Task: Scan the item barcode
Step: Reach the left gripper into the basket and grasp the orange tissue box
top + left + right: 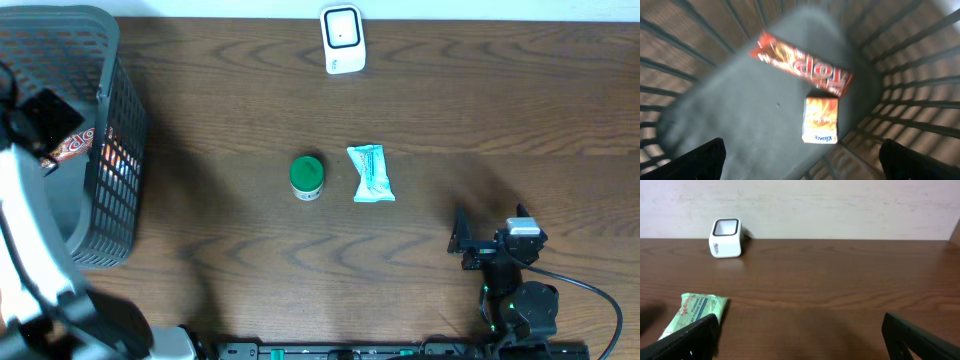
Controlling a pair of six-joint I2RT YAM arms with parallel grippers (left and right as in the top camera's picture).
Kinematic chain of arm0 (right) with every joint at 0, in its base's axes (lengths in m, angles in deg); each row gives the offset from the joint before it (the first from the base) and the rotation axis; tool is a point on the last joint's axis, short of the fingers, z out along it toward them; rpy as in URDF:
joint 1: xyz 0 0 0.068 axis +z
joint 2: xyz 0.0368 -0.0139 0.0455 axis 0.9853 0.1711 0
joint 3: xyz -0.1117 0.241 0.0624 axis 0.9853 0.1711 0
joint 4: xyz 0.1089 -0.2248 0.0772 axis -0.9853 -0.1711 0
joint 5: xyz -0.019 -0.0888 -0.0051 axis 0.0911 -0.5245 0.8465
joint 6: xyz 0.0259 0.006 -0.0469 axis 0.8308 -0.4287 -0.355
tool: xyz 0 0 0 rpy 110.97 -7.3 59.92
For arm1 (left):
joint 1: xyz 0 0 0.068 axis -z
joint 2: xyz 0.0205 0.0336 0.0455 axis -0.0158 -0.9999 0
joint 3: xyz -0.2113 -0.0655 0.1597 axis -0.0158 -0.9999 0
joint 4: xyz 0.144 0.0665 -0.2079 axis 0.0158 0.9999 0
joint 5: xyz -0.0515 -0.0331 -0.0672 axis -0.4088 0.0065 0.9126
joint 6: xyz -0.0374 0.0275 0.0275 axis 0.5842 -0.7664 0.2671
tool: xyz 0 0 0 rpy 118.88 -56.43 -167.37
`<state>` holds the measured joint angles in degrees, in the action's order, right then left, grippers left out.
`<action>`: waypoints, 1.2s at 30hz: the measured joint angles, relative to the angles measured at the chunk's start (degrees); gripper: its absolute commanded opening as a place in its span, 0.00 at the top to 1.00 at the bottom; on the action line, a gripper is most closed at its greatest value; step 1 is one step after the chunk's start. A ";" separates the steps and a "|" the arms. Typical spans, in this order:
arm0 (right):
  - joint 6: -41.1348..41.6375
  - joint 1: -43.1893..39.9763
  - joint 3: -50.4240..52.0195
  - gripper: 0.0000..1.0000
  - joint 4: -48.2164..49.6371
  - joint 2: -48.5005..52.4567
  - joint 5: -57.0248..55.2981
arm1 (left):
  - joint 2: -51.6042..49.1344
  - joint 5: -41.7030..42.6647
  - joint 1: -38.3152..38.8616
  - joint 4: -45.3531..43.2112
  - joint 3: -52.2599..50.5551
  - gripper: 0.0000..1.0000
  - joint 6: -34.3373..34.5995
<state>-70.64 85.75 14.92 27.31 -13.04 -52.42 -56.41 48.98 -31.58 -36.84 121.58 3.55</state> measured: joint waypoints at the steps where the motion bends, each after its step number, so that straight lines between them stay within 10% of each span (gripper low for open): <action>1: 0.00 0.00 0.02 0.01 0.00 -0.02 0.00 | -3.08 0.24 0.17 -0.04 -0.02 0.02 0.04; 25: 0.00 0.00 0.00 0.01 0.00 -0.02 0.00 | -26.21 4.83 4.98 -5.68 -0.04 0.00 0.22; 31: 0.00 0.00 0.02 0.01 0.00 -0.02 0.00 | -26.21 4.85 6.14 -5.11 -0.04 0.58 0.04; 36: 0.00 0.00 0.02 0.01 -0.02 -0.02 0.00 | -26.21 5.49 6.58 -4.02 0.02 0.61 0.04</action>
<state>-70.64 85.75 14.94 27.28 -13.06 -52.42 -82.62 54.46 -25.00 -40.86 121.60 3.60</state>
